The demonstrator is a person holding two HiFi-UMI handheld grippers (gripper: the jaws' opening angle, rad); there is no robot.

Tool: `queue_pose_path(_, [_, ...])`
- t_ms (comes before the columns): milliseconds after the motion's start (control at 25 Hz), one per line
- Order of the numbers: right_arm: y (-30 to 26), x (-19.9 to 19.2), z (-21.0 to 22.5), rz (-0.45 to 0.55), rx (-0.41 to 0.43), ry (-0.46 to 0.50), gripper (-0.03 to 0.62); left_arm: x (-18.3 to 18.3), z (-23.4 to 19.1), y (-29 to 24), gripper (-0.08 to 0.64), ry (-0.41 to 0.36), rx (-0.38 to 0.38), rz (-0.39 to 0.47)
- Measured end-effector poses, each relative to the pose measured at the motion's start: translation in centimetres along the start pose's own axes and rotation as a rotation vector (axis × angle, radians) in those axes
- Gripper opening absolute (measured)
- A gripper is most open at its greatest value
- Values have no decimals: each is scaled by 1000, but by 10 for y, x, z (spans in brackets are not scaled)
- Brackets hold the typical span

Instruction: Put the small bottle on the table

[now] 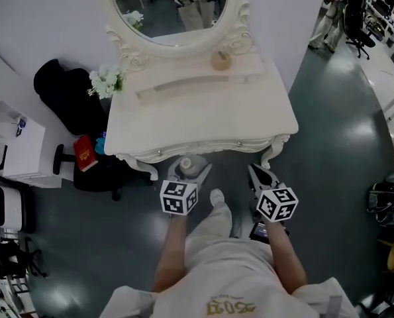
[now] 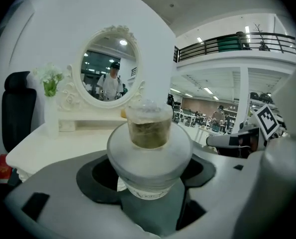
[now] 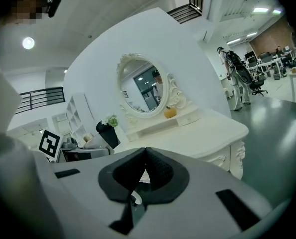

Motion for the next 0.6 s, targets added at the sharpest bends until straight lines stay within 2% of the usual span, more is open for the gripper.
queue_pose_path(360, [-129,41,60,-30,-27,-37,12,76,-63,-121,350,-44,-48,-61])
queue_pose_path(600, [-183,60,92,-25,-114,22,12,105,-97,-178,350,-65,-77,-95])
Point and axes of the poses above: the fingertips, and each gripper's own axes: y backward along the fingers, z to its right, x out of its top, the point moved 8 cm from there along y, backward along the fingers, and after that the axes turned 11 degrees about y, right-handed, at the moved point
